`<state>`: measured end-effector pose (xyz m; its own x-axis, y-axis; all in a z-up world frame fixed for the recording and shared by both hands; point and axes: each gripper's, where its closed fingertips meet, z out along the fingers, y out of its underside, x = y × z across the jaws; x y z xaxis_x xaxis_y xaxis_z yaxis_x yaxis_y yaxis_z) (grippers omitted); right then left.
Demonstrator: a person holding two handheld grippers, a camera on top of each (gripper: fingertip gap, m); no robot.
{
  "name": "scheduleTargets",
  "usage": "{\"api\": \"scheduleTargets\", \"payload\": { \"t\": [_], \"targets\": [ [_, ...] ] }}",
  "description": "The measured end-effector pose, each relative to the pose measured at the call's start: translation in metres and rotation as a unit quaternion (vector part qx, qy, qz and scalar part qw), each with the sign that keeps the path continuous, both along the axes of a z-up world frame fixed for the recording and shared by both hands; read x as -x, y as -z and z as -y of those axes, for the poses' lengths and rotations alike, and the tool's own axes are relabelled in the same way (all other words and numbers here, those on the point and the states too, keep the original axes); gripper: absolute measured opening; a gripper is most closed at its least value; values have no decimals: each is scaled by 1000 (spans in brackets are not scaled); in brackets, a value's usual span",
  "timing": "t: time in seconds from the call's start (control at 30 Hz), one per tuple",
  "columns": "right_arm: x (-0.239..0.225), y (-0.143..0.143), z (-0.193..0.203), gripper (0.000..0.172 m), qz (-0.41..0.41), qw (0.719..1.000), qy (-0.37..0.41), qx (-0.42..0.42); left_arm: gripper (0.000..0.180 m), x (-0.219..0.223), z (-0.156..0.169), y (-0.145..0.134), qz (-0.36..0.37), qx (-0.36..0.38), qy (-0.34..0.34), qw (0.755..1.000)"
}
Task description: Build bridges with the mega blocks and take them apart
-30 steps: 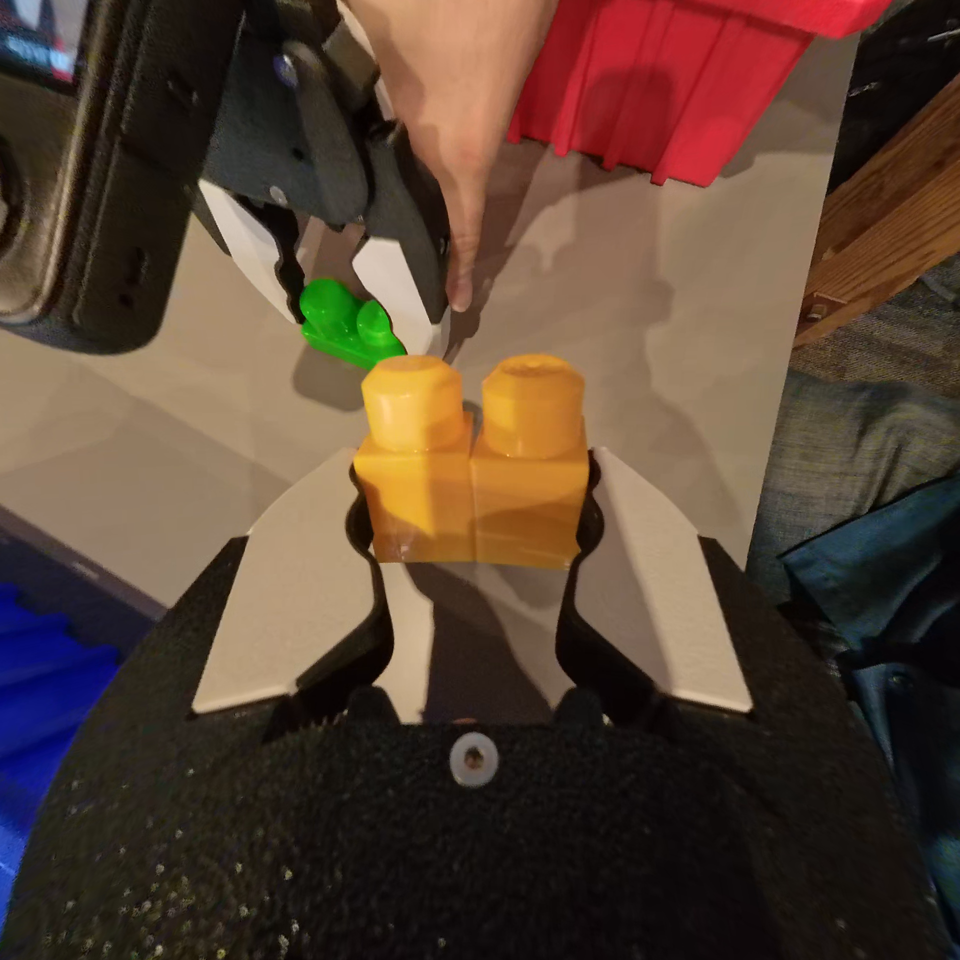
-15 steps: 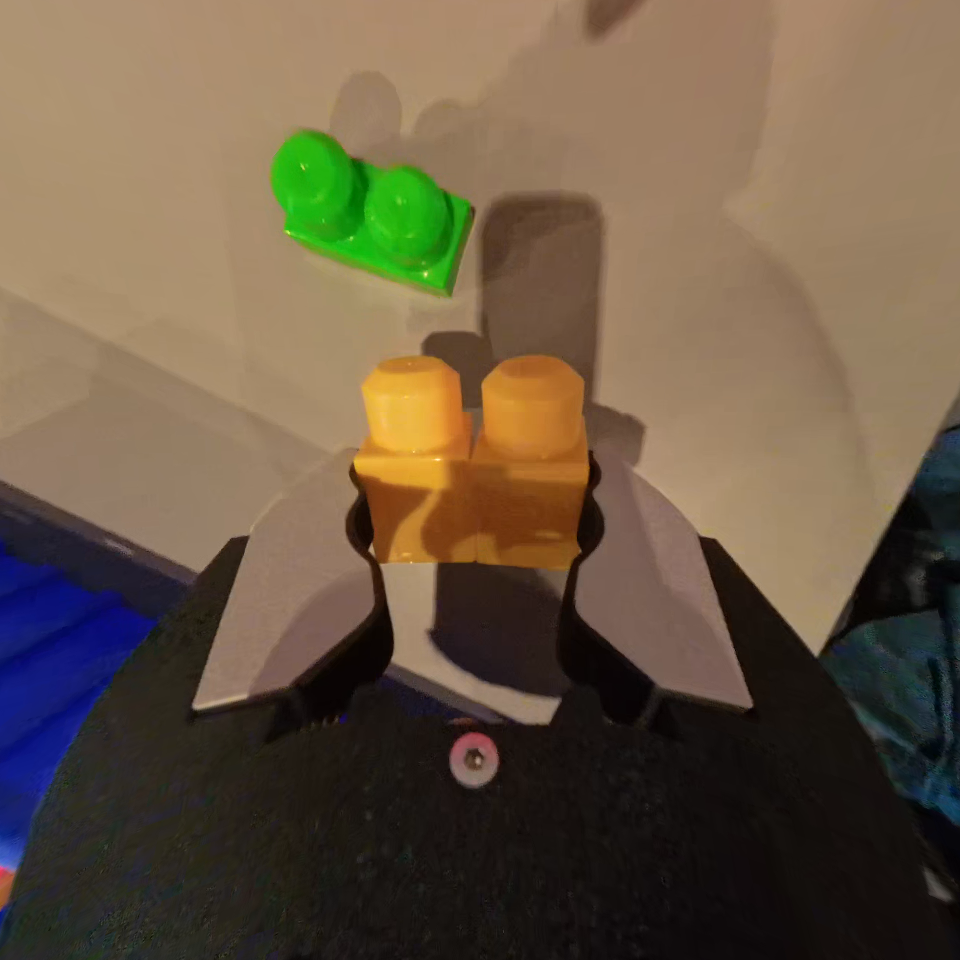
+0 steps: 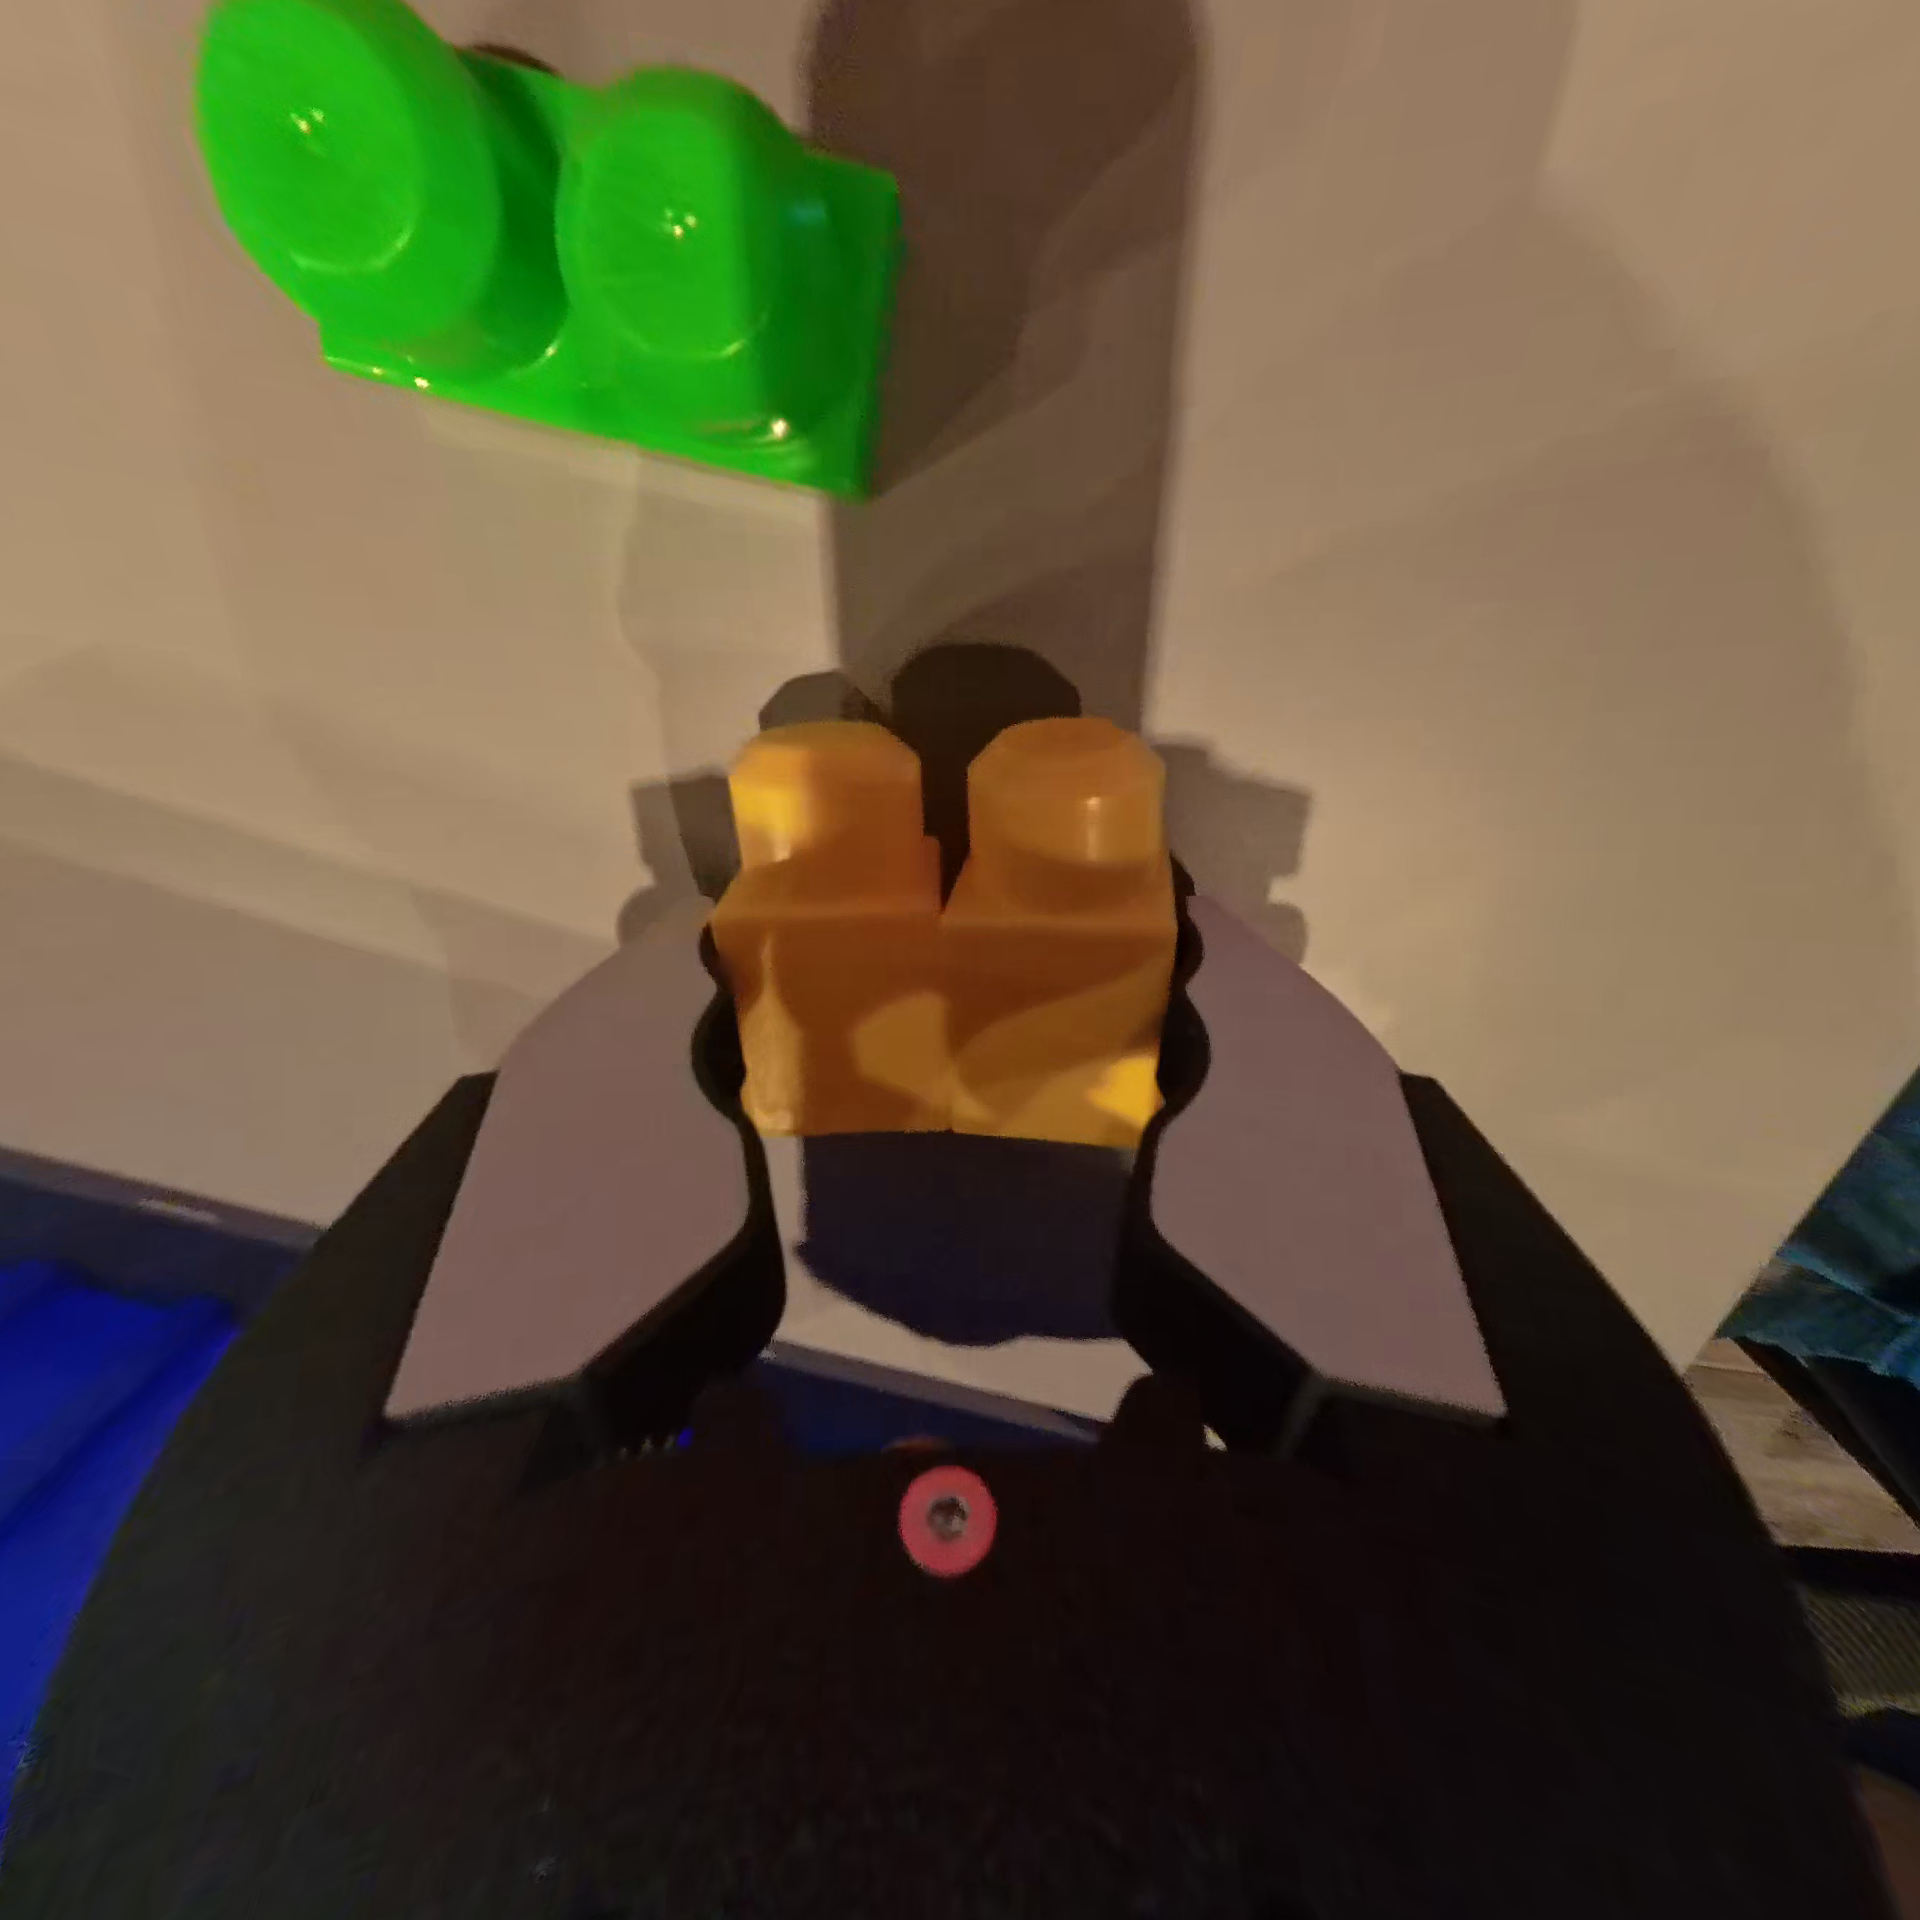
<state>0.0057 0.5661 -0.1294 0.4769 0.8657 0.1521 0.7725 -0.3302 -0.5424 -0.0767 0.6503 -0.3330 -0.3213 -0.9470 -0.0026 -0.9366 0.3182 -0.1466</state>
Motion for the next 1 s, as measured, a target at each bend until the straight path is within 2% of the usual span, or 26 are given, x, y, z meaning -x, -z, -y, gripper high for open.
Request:
{"api": "scheduleTargets", "payload": {
  "t": [0.23, 0.47, 0.53, 0.63, 0.8, 0.9, 1.0],
  "targets": [
    [3, 6, -1, 62, -2, 1000, -1, 13, 86, 1, 3, 0, -12, 11, 14, 1000],
    [3, 11, -6, 63, -7, 1000, 1, 29, 91, -4, 7, -16, 35, 17, 11, 999],
    [1, 16, -9, 63, -7, 999, 4, 39, 91, -5, 11, -33, 66, 22, 9, 998],
    [-2, 34, -19, 63, 8, 998, 11, 57, 91, 2, 18, -72, 135, 35, -1, 990],
    [4, 90, -40, 63, 71, 993, 6, 99, 88, 41, 16, -139, 265, 53, -49, 961],
    [24, 120, -49, 63, 87, 989, -15, 122, 87, 75, 8, -160, 315, 59, -83, 944],
    [53, 139, -56, 63, 96, 986, -44, 129, 86, 104, -6, -173, 332, 47, -110, 936]
  ]
}}
